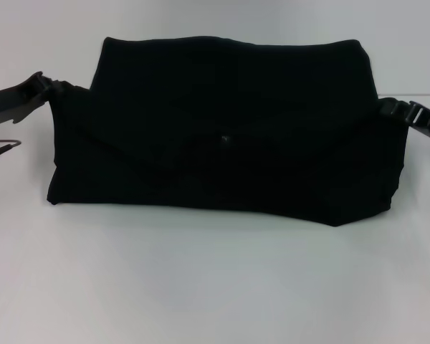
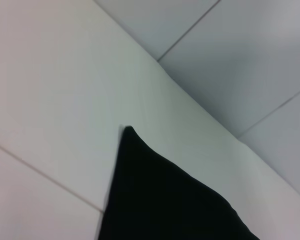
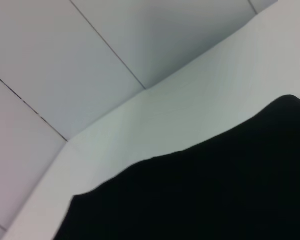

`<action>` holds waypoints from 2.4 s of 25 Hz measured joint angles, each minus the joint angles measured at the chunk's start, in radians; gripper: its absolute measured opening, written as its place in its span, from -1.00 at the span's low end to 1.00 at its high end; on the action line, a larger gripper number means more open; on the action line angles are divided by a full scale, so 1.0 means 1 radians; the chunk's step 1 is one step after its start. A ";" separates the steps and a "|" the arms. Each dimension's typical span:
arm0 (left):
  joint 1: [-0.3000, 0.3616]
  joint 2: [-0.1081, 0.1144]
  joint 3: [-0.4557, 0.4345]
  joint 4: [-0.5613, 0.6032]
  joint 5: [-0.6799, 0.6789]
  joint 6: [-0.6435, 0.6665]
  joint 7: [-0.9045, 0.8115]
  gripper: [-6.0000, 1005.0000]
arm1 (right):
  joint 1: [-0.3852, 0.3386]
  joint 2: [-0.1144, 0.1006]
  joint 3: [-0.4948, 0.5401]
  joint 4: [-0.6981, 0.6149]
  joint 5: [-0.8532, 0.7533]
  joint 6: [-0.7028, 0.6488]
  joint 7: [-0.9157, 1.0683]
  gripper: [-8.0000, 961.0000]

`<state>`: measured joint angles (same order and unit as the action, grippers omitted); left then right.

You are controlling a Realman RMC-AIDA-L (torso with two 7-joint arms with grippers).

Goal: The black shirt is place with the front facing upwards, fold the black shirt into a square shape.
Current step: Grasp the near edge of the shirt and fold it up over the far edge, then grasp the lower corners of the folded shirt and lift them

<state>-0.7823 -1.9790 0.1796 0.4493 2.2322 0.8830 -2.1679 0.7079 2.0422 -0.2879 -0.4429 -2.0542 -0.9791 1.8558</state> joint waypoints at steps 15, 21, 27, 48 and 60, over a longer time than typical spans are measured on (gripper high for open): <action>-0.062 -0.066 0.005 -0.011 -0.038 -0.189 0.152 -0.96 | 0.025 0.029 -0.006 0.006 0.066 0.152 -0.150 -0.60; -0.063 -0.080 0.006 -0.012 -0.064 -0.219 0.181 -0.96 | 0.029 0.033 -0.007 0.006 0.080 0.187 -0.163 -0.58; -0.062 -0.087 0.006 -0.013 -0.094 -0.252 0.183 -0.94 | 0.049 0.041 -0.007 0.019 0.087 0.205 -0.291 -0.56; 0.055 0.061 0.091 -0.100 -0.086 0.123 -0.008 0.07 | -0.108 -0.042 -0.009 0.045 0.291 -0.098 -0.089 0.41; 0.073 0.069 0.339 -0.096 -0.082 -0.002 -0.106 0.36 | -0.128 -0.035 -0.256 0.027 0.045 -0.413 -0.453 0.65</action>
<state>-0.7095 -1.9098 0.5191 0.3532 2.1498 0.8810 -2.2738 0.5797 2.0071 -0.5438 -0.4162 -2.0090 -1.3922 1.4032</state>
